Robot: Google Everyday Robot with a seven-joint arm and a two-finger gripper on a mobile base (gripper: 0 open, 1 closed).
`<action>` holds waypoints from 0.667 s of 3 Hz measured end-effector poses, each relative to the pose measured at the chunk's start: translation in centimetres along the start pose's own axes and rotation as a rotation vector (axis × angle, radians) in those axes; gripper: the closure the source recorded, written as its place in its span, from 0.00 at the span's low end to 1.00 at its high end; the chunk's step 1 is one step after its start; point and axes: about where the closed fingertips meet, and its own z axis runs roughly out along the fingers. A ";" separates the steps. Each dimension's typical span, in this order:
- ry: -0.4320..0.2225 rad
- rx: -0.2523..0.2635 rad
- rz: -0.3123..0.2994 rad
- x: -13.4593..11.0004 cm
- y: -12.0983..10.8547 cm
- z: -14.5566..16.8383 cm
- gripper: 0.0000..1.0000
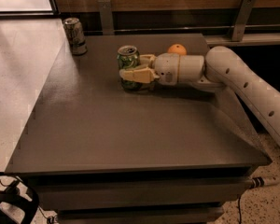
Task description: Place green can upright
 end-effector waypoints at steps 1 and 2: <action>0.000 0.000 0.000 0.0 0.0 0.0 0.35; 0.000 0.000 0.000 0.0 0.0 0.0 0.12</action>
Offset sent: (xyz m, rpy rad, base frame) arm 0.0000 0.0001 0.0000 0.0000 0.0000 0.0002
